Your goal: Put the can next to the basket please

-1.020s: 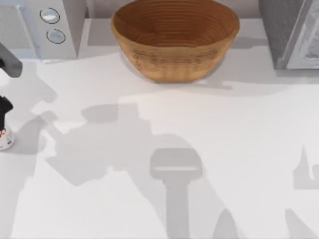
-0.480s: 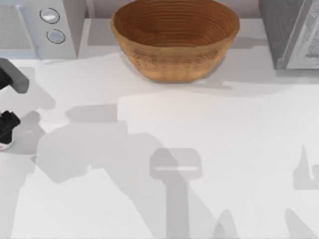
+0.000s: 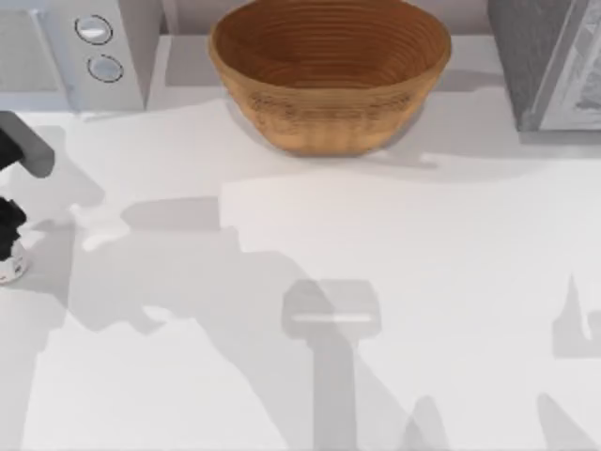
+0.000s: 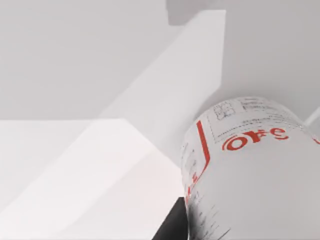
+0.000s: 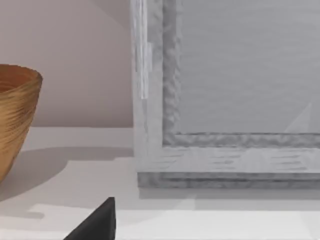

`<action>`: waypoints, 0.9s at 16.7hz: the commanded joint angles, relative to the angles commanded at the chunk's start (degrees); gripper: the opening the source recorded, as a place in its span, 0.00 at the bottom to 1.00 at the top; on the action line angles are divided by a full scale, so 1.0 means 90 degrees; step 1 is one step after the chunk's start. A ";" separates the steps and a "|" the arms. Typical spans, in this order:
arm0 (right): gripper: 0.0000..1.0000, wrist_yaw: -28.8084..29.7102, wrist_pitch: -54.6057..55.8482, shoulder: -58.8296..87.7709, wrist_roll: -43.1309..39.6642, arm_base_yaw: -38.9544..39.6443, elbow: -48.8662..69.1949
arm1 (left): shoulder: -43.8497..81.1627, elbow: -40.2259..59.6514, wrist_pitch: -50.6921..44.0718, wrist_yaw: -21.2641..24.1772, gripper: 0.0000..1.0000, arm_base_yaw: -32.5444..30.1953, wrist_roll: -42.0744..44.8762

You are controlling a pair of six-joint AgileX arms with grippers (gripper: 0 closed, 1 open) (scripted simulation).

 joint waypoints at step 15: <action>1.00 0.0000 0.0000 0.0000 0.0000 0.0000 0.0000 | -0.0014 0.0001 0.0000 0.0002 0.00 -0.0014 0.0006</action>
